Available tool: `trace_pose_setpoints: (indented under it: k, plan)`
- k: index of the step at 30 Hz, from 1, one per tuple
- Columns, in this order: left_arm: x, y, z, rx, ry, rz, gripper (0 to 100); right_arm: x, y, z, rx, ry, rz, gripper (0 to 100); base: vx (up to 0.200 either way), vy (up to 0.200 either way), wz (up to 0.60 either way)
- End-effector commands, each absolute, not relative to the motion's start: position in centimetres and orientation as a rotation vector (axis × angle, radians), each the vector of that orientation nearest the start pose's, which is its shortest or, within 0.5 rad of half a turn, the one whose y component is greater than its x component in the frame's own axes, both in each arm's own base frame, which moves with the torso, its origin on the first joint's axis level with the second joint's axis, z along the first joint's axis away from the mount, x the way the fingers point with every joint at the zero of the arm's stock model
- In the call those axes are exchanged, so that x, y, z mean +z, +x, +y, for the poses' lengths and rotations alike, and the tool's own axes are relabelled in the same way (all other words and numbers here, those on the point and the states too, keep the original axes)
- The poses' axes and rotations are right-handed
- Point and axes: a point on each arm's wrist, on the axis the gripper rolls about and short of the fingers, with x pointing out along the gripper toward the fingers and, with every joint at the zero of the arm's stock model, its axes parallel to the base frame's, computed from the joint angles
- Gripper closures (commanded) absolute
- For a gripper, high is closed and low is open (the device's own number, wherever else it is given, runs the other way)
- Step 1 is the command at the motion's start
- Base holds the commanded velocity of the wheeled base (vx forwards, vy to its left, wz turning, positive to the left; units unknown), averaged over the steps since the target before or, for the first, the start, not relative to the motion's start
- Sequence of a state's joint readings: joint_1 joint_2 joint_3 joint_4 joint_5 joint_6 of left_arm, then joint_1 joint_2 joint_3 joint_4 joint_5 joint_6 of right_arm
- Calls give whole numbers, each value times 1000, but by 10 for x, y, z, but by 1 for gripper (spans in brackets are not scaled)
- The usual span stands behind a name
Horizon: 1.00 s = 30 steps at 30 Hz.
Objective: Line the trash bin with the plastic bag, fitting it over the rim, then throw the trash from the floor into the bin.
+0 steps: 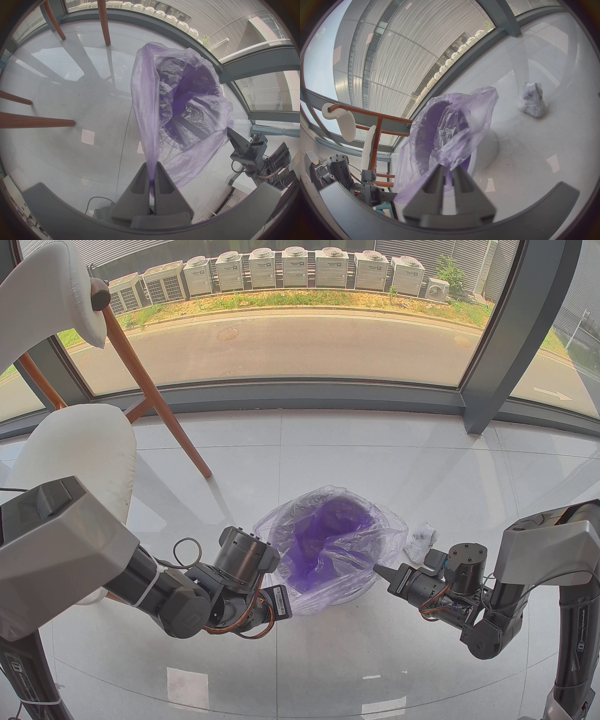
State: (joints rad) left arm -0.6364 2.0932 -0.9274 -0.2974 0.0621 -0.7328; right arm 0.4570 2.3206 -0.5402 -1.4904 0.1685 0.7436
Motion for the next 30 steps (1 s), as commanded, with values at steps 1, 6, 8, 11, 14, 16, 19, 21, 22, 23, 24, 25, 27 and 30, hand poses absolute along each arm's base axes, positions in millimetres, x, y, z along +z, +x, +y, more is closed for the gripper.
trace_pose_setpoints:
  k: [1, 6, 8, 11, 14, 16, 19, 21, 22, 23, 24, 25, 27, 30]
  plan:
    - [50, 286, -209, -206, -368, 968, 100, 7, 308, 155, 490, 672, 483, 100, 0, 0, 0]
    - [46, 286, -207, -192, -361, 978, 100, 7, 293, 146, 471, 647, 517, 100, 0, 0, 0]
    - [42, 283, -205, -186, -349, 993, 100, 3, 286, 137, 451, 599, 536, 100, 0, 0, 0]
    - [36, 278, -203, -182, -333, 1016, 100, -6, 272, 126, 431, 523, 589, 100, 0, 0, 0]
    - [19, 278, -204, -166, -301, 1057, 100, -19, 266, 124, 433, 470, 623, 100, 0, 0, 0]
    - [12, 279, -204, -162, -283, 1074, 100, -27, 267, 124, 436, 449, 627, 100, 0, 0, 0]
    - [-3, 282, -203, -151, -250, 1098, 100, -43, 268, 125, 434, 407, 653, 100, 0, 0, 0]
    - [-15, 289, -202, -126, -218, 1099, 100, -56, 272, 126, 434, 371, 668, 100, 0, 0, 0]
    - [-19, 292, -201, -111, -213, 1096, 100, -59, 273, 126, 435, 366, 669, 100, 0, 0, 0]
    - [-22, 297, -202, -100, -216, 1083, 100, -61, 275, 127, 437, 363, 666, 100, 0, 0, 0]
    - [-24, 301, -202, -94, -221, 1074, 100, -62, 278, 128, 438, 364, 660, 100, 0, 0, 0]
    - [-25, 307, -202, -86, -228, 1059, 100, -64, 280, 129, 440, 365, 655, 100, 0, 0, 0]
    - [-27, 319, -200, -67, -248, 1029, 100, -68, 284, 131, 440, 365, 654, 100, 0, 0, 0]
    - [-30, 329, -199, -56, -265, 1011, 100, -71, 287, 131, 434, 368, 651, 100, 0, 0, 0]
